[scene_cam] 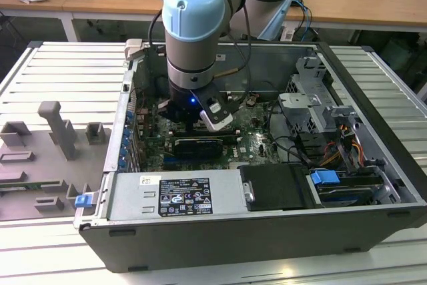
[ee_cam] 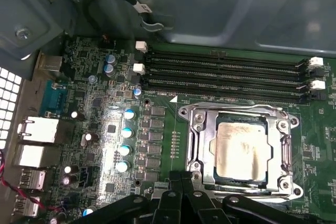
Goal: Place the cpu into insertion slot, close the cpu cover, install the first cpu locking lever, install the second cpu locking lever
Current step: 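Install the second cpu locking lever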
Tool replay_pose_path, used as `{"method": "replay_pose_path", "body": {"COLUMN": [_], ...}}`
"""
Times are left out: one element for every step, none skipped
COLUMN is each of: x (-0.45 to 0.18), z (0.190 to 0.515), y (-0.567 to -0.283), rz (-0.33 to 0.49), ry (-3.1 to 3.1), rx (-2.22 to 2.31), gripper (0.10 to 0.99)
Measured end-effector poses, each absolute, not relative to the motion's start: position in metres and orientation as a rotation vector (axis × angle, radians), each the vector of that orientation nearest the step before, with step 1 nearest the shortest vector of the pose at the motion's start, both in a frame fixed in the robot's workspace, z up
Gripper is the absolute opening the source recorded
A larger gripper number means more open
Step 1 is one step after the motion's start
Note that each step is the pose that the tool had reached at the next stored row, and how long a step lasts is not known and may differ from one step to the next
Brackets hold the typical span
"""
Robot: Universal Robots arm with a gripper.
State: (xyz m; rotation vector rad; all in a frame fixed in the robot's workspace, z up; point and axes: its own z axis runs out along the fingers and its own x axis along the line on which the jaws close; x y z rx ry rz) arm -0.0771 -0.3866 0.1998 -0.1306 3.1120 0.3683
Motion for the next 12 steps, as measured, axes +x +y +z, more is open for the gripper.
{"method": "replay_pose_path", "body": {"x": [-0.077,-0.077,-0.077,-0.077,-0.077,-0.077,-0.077,-0.077,-0.077,-0.077,-0.077,-0.077], "z": [0.201,0.201,0.203,0.205,0.208,0.211,0.213,0.215,0.217,0.218,0.218,0.218], "y": [-0.387,-0.387,-0.387,-0.387,-0.387,-0.387,-0.387,-0.387,-0.387,-0.387,-0.387,-0.387], "rz": [0.369,0.369,0.368,0.368,0.368,0.368,0.368,0.368,0.368,0.368,0.369,0.369], "ry": [3.112,3.112,3.112,3.112,3.112,3.112,3.112,3.112,3.112,3.112,3.112,3.112], "rx": [-0.131,-0.131,-0.131,-0.131,-0.131,-0.131,-0.131,-0.131,-0.131,-0.131,-0.131,-0.131], "gripper": [0.106,0.106,0.106,0.106,0.106,0.106,0.106,0.106,0.106,0.106,0.106,0.106]}}
